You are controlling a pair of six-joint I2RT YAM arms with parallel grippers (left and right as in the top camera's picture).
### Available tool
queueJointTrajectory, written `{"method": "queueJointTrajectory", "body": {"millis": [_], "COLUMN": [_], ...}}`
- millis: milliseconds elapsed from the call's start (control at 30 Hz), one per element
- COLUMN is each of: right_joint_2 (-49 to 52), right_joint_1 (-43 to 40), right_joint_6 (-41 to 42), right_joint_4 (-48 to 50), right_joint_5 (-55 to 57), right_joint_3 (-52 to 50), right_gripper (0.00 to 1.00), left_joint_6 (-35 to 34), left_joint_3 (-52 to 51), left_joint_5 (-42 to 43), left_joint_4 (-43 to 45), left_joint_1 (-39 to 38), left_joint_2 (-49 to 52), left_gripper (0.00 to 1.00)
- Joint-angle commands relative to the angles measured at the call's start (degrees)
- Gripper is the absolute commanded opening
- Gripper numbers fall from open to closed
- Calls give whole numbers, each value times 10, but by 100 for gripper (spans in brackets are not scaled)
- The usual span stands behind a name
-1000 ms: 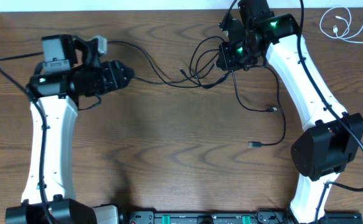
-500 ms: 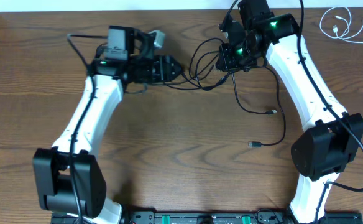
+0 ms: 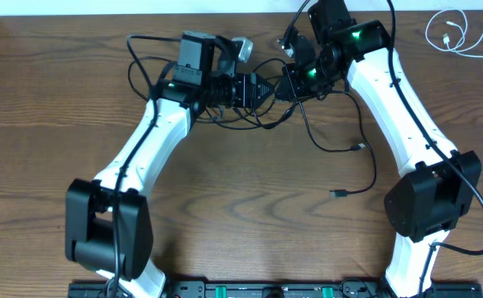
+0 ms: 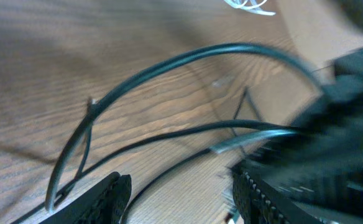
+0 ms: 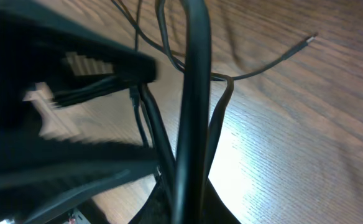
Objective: Untangle cables
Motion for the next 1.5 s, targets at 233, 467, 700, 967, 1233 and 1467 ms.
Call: {"method": "queueJointTrajectory", "body": {"millis": [233,467,700,967,1233,1467], "right_joint_2": [-5,-5,-5,-3,-7,-7], "right_joint_1": [2,-14,-22,-19,-32,-47], "right_joint_6": [-18,33,56,9,-79,-105], "right_joint_4": [-7,-12,-12,20,99,164], "right_joint_5": [-22,103,195,106,-103,-206], "right_joint_3": [3,3,2,2,2,2], "right_gripper": [3,8,19,16,39,56], "left_joint_6": [10,7,5,-26,-23,70], "left_joint_3": [-2,3,15,15,15,15], "left_joint_5": [-30,-160,-201,-172,-94,65], "left_joint_4": [-5,-76,-163,-146,-153,-202], "left_joint_1": [-1,24,75,75,75,75], "left_joint_2": [19,-1,-131,-284,-295,-255], "left_gripper": [27,7,7,7,7,7]}}
